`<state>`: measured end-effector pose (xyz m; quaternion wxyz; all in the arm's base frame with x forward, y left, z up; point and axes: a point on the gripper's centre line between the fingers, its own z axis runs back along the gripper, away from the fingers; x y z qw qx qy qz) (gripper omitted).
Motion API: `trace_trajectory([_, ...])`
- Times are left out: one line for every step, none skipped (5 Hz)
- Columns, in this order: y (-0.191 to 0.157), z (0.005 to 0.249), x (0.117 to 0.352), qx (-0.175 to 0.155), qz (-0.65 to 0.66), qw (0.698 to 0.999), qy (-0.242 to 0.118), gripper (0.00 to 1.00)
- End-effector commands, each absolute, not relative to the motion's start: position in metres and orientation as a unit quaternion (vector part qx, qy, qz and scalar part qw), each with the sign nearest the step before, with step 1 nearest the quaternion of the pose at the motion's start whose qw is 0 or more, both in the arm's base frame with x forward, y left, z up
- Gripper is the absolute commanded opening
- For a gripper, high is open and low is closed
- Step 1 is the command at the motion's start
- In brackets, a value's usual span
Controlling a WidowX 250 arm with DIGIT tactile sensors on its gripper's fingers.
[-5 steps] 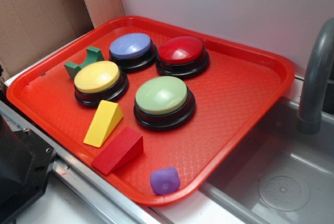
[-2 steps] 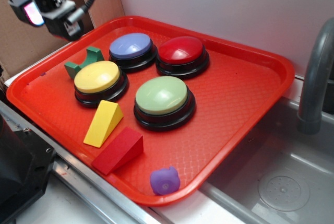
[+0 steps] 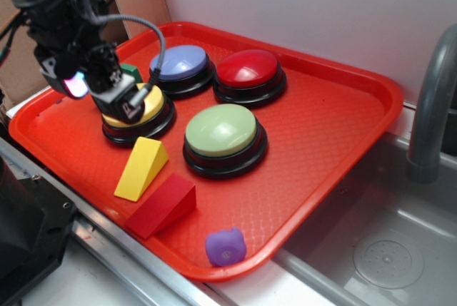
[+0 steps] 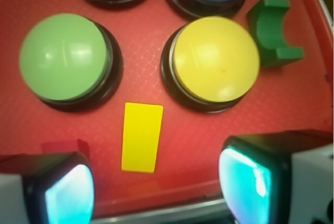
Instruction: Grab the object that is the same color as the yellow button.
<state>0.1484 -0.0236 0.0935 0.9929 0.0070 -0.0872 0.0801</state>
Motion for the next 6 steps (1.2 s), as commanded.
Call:
trace_trajectory([-0.03,0.06,0.157,-0.003,0.076,0.991,-0.108,1.0])
trace_trajectory([-0.031,0.046,0.16,-0.013,0.072,0.991,-0.111,1.0])
trace_trajectory([-0.03,0.038,0.166,-0.022,0.077,0.991,-0.106,1.0])
trace_trajectory([-0.027,0.026,0.171,-0.029,0.085,0.991,-0.096,1.0])
trace_trajectory([-0.028,0.022,0.174,-0.032,0.09,0.991,-0.094,1.0])
trace_trajectory([-0.027,0.019,0.174,-0.031,0.099,0.99,-0.093,0.88])
